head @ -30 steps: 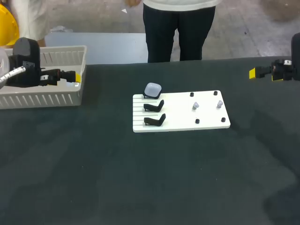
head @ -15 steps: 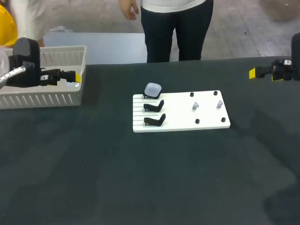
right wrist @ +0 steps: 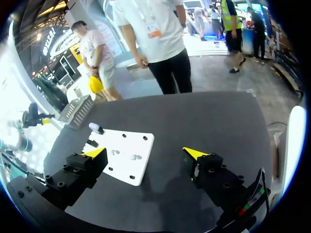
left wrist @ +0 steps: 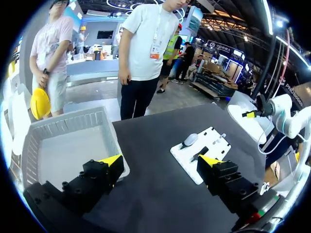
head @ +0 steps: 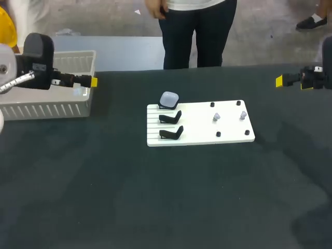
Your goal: Pick up each earbud case from the left stands, insert the matching earbuds, close the lid, and place the case in the box.
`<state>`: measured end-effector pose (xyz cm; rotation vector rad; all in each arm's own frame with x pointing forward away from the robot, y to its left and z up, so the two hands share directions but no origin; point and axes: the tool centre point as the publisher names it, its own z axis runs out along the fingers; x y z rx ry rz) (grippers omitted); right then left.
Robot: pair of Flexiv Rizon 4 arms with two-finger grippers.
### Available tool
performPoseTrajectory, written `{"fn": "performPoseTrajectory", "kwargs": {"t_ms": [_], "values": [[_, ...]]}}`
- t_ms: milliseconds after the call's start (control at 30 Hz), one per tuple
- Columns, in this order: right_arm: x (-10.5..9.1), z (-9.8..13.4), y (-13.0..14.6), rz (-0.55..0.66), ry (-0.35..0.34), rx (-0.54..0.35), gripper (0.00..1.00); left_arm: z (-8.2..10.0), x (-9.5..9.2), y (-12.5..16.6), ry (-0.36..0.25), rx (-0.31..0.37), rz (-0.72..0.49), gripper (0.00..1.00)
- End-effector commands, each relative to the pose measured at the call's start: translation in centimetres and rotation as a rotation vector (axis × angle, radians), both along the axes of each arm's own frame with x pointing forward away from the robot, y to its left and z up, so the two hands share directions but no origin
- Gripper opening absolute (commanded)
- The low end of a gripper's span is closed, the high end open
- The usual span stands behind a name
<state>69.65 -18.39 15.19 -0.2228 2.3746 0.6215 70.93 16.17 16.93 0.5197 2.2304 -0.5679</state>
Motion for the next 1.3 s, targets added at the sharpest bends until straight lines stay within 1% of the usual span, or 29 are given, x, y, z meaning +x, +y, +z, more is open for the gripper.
{"fn": "performPoseTrajectory", "kwargs": {"t_ms": [33,67,900,933,967,1000,1033,1067,1100,1133,1200,1233,1267,1300], "values": [[0.1,-0.1,0.0,0.002,-0.001,0.001,1.0,-0.6,0.6,0.2,-0.513,-0.088,-0.568,1.0],[0.1,-0.1,0.0,0.002,-0.001,0.001,1.0,-0.4,0.8,-0.1,-0.497,-0.044,-0.555,1.0],[0.1,-0.1,0.0,0.002,-0.001,0.001,1.0,-0.4,0.8,-0.1,-0.497,-0.044,-0.555,1.0],[0.1,-0.1,0.0,0.002,-0.001,0.001,1.0,-0.4,0.7,-0.6,-0.482,-0.038,-0.578,1.0],[0.1,-0.1,0.0,0.002,-0.001,0.001,1.0,-0.5,0.6,-1.1,-0.484,-0.04,-0.597,1.0],[0.1,-0.1,0.0,0.002,-0.001,0.001,1.0,-0.5,0.6,-1.4,-0.488,-0.044,-0.586,1.0],[0.1,-0.1,0.0,0.002,-0.001,0.001,1.0,-0.6,0.6,-2.0,-0.477,-0.016,-0.618,1.0],[0.1,-0.1,0.0,0.002,-0.001,0.001,1.0,-0.7,0.6,-2.3,-0.484,-0.018,-0.615,1.0],[0.1,-0.1,0.0,0.002,-0.001,0.001,1.0,-0.9,0.7,-2.7,-0.489,-0.037,-0.626,1.0],[0.1,-0.1,0.0,0.002,-0.001,0.001,1.0,-1.2,0.9,-3.2,-0.485,-0.053,-0.637,1.0],[0.1,-0.1,0.0,0.002,-0.001,0.001,1.0,-2.1,1.2,-4.2,-0.46,-0.062,-0.657,1.0],[0.1,-0.1,0.0,0.002,-0.001,0.001,1.0,-2.6,1.5,-4.8,-0.463,-0.07,-0.654,1.0],[0.1,-0.1,0.0,0.002,-0.001,0.001,1.0,-3.0,1.6,-5.3,-0.45,-0.063,-0.668,1.0],[0.1,-0.1,0.0,0.002,-0.001,0.001,1.0,-3.3,1.8,-5.8,-0.45,-0.069,-0.668,1.0]]}}
